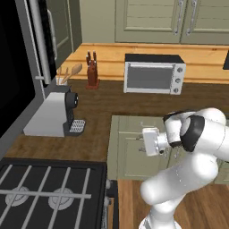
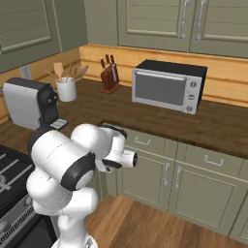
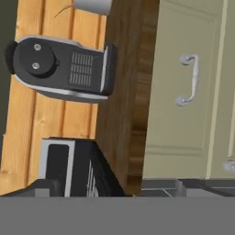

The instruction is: Take a straw from the drawer in front and place it inside the glass cup on the dining counter.

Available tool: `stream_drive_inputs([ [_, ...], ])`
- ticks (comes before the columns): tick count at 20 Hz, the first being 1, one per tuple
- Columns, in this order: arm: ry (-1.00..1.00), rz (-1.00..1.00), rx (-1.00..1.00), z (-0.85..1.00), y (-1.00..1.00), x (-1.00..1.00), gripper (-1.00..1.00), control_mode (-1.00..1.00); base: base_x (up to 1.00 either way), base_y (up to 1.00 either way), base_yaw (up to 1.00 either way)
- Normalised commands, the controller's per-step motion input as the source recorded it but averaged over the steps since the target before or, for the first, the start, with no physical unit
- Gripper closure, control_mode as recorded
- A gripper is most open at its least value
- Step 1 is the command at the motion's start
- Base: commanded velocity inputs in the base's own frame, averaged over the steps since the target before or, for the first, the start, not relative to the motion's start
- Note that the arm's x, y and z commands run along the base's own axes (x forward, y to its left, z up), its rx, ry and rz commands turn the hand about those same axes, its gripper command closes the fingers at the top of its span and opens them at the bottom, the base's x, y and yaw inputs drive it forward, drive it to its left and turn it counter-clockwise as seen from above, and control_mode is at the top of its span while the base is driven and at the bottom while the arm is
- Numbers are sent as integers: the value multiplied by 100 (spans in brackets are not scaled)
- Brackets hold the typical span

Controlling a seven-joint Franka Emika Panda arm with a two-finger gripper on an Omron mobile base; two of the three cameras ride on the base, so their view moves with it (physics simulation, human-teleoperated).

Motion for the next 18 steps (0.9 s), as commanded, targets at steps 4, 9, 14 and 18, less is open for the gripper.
stream_drive_inputs([
  [4, -7, 0, 0, -63, 70, 28, -100, -100, 0, 0, 0],
  [9, -2, 0, 0, -60, 57, 53, -100, -100, 0, 0, 0],
  [14, -1, 0, 0, -49, 37, 67, -100, -100, 0, 0, 0],
  [18, 0, 1, 0, -48, 8, 62, -100, -100, 0, 0, 0],
])
